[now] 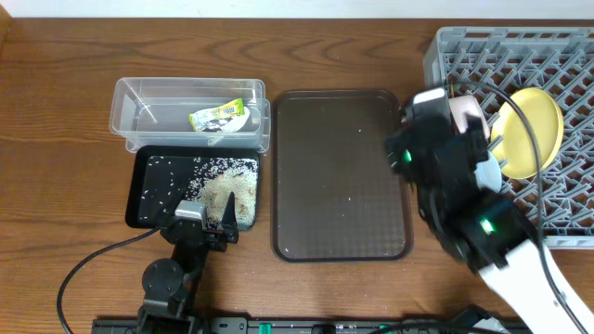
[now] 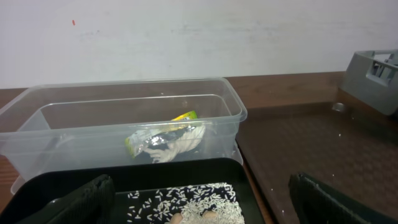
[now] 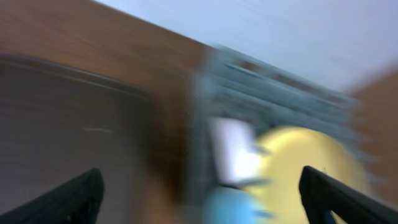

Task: Sort waste into correct bins and load items into the dishwasher rack

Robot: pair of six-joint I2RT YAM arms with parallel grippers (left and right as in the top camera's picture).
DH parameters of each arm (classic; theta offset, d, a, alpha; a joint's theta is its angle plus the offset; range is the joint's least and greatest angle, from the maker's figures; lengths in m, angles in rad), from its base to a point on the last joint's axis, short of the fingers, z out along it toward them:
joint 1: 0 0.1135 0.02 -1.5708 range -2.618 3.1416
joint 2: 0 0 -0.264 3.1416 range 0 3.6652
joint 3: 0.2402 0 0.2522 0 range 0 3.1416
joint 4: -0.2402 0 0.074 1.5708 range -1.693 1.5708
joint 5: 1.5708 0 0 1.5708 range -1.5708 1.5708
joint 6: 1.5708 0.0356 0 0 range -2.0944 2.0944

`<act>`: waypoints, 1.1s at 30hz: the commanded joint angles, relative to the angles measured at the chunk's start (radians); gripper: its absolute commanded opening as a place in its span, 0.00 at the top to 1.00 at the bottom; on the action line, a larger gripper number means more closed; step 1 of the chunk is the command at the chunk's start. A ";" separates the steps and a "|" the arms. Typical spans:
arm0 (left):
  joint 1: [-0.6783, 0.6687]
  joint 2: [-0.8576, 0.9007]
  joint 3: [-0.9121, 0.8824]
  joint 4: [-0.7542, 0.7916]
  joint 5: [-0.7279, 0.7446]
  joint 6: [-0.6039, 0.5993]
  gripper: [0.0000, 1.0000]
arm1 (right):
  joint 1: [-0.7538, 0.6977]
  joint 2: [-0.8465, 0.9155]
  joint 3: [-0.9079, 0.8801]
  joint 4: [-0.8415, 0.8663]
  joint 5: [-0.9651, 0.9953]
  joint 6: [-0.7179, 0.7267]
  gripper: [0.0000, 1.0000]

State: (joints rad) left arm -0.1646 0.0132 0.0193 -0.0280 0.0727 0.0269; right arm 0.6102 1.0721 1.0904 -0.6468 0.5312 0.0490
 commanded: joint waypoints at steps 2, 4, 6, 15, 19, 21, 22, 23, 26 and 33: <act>0.005 -0.002 -0.015 -0.035 0.014 0.006 0.09 | 0.068 -0.112 0.009 0.006 -0.432 0.184 0.01; 0.005 -0.002 -0.015 -0.035 0.014 0.006 0.09 | 0.084 -0.143 0.009 0.033 -0.553 0.202 0.01; 0.005 -0.002 -0.015 -0.035 0.014 0.006 0.09 | 0.089 -0.163 0.009 0.028 -0.624 0.201 0.01; 0.005 -0.002 -0.015 -0.035 0.014 0.006 0.09 | 0.072 -0.211 0.009 -0.099 -0.606 0.103 0.01; 0.005 -0.002 -0.015 -0.035 0.014 0.006 0.09 | 0.035 -0.290 0.009 -0.085 -0.605 0.037 0.01; 0.005 -0.002 -0.015 -0.035 0.014 0.006 0.09 | 0.015 -0.336 0.008 -0.092 -0.586 0.031 0.01; 0.005 -0.002 -0.015 -0.035 0.014 0.006 0.09 | 0.000 -0.357 0.002 -0.095 -0.573 0.031 0.01; 0.005 -0.002 -0.015 -0.035 0.014 0.006 0.09 | -0.028 -0.387 -0.006 -0.098 -0.564 0.031 0.01; 0.005 -0.002 -0.015 -0.035 0.014 0.006 0.09 | -0.138 -0.473 -0.071 -0.098 -0.567 0.032 0.01; 0.005 -0.002 -0.015 -0.035 0.014 0.006 0.09 | -0.402 -0.702 -0.401 0.000 -0.761 0.032 0.01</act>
State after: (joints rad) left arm -0.1646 0.0132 0.0193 -0.0280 0.0723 0.0269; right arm 0.2802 0.4362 0.8036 -0.6662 -0.1280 0.0944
